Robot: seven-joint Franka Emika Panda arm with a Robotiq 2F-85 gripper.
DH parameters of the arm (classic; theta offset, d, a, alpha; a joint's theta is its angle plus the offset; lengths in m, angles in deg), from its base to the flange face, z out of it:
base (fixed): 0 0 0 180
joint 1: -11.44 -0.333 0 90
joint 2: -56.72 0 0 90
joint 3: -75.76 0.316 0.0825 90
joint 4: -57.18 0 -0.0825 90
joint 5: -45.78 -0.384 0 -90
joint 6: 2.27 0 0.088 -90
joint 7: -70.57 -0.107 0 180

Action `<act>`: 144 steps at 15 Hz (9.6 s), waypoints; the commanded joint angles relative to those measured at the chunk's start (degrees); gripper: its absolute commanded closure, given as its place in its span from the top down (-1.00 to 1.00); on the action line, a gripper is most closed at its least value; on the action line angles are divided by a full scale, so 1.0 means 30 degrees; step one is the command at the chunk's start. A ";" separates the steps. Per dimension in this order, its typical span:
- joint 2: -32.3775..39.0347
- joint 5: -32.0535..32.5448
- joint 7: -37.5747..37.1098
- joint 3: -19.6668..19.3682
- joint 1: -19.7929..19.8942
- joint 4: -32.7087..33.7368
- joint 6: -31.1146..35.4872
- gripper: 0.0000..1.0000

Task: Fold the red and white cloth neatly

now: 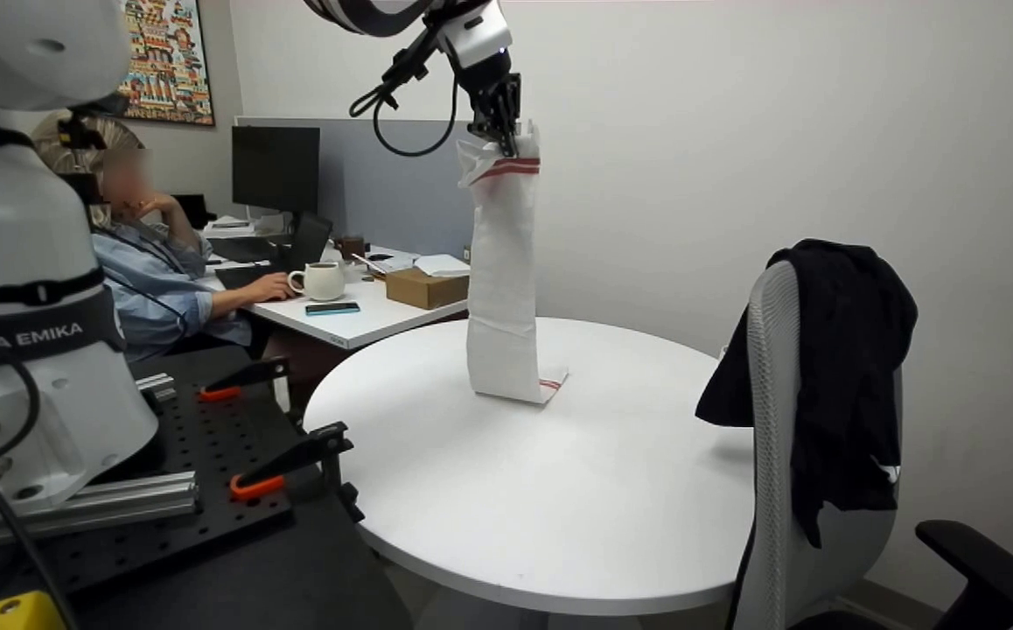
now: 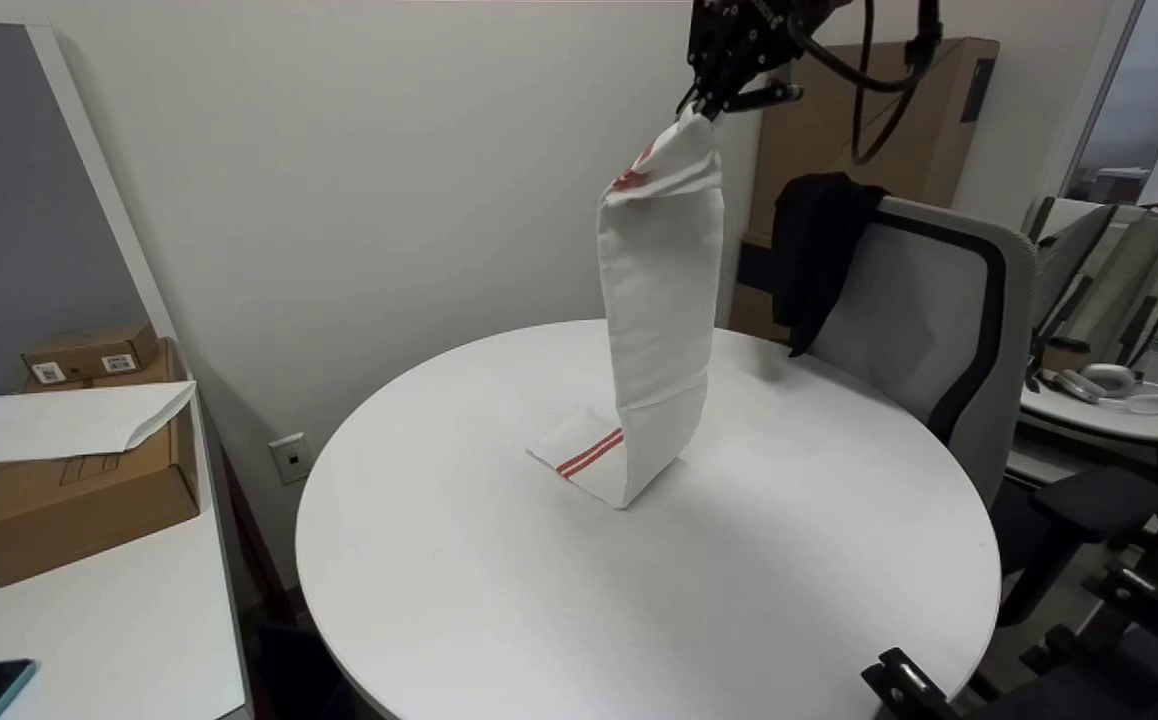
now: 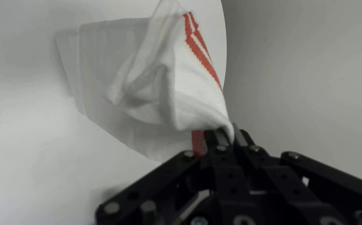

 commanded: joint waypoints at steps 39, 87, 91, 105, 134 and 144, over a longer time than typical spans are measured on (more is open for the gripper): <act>-2.1760 -1.9809 1.5933 -0.8479 -0.4414 1.8963 -1.9032 -0.97; -2.0523 -2.3222 2.0114 -1.3898 -1.1839 0.5574 -1.6245 -0.97; -2.0784 -2.3591 1.9439 -1.3404 -1.1247 0.7464 -1.6423 -0.97; -2.4424 -2.5151 1.6184 -1.1001 -0.6411 1.4596 -1.7566 -0.97; -3.1635 -2.8212 1.1577 -0.9262 -0.4470 2.2779 -1.7673 -0.97; -3.1020 -2.9796 1.4378 -0.9134 -0.6095 1.9446 -1.7995 -0.97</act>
